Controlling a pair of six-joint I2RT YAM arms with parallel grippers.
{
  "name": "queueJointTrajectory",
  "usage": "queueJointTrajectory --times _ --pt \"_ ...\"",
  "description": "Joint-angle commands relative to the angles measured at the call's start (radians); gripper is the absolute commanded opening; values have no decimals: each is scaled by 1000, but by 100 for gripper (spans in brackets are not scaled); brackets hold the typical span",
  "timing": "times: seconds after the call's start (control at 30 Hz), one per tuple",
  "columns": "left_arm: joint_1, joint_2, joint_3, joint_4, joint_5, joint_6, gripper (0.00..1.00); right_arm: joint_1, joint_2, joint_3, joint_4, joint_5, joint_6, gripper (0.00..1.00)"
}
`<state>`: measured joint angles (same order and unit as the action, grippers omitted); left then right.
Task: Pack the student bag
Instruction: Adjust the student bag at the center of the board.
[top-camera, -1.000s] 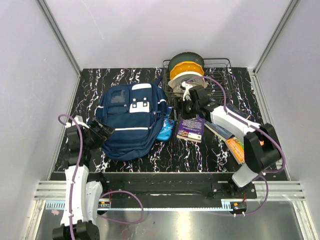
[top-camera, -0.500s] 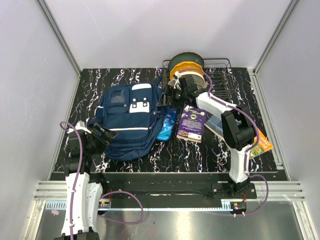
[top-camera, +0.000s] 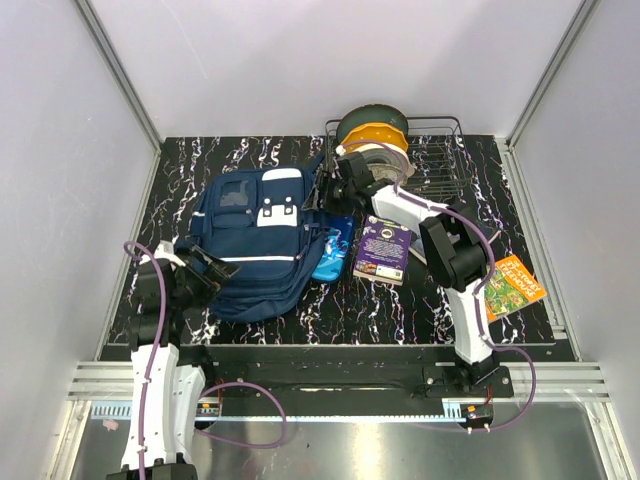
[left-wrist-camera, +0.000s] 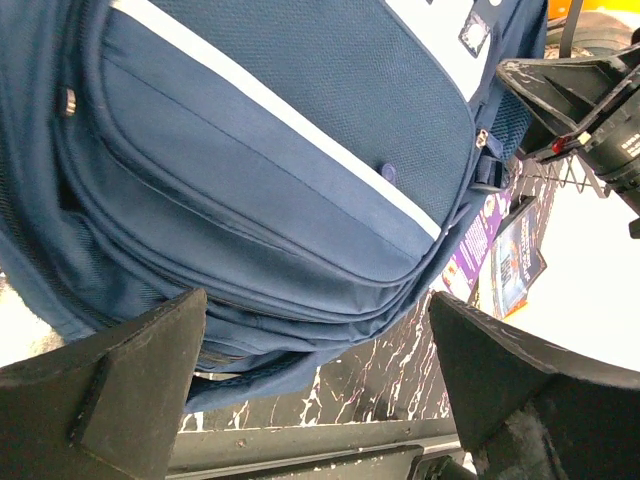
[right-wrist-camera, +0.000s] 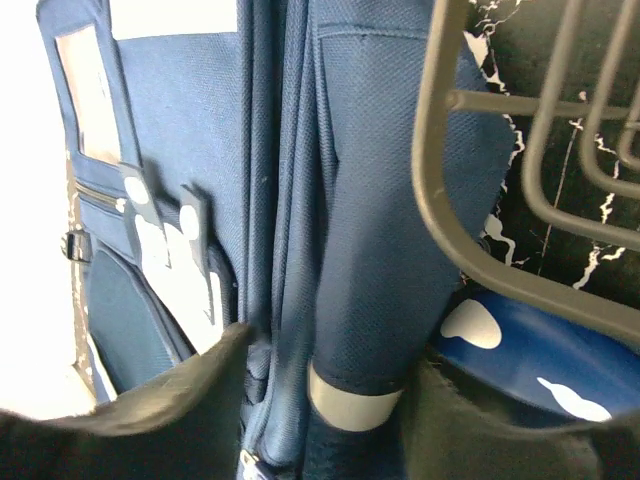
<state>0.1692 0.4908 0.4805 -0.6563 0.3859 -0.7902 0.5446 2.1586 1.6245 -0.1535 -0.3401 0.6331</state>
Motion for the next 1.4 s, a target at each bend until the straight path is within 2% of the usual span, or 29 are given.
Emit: queueJointTrajectory --times 0.0,0.03,0.13,0.17,0.27,0.37,0.5,0.6,0.73,0.77,0.83,0.87,1.03,1.13,1.37 --pt "-4 6 20 47 50 17 98 20 0 5 97 41 56 48" --pt "-5 5 18 50 53 19 98 21 -6 3 112 39 60 42" --pt "-4 6 17 63 65 17 98 34 -42 5 123 30 68 1" --pt "-4 9 23 67 71 16 98 38 -52 5 126 29 65 0" --pt "-4 8 53 81 108 19 99 63 -121 -14 144 32 66 0" --pt "-13 29 192 98 154 49 99 75 -229 -57 212 88 120 0" --pt "-30 60 374 99 134 121 99 80 -396 -127 268 289 206 0" --pt "-37 103 484 127 162 158 99 87 -466 -114 238 416 232 0" --pt "-85 120 511 202 188 152 99 144 -514 -91 200 626 171 0" --pt "-124 118 500 213 174 154 99 168 -519 -75 190 751 140 0" --pt "-164 123 491 227 144 161 99 247 -542 -71 204 873 53 0" --pt "-260 124 477 228 89 166 99 258 -546 -63 210 918 50 0" --pt "-586 169 406 265 -166 171 99 259 -442 103 62 839 57 0" --pt "-693 180 353 317 -241 144 99 259 -430 109 40 831 66 0" --pt "-839 248 274 478 -349 77 99 261 -424 118 -12 771 65 0"
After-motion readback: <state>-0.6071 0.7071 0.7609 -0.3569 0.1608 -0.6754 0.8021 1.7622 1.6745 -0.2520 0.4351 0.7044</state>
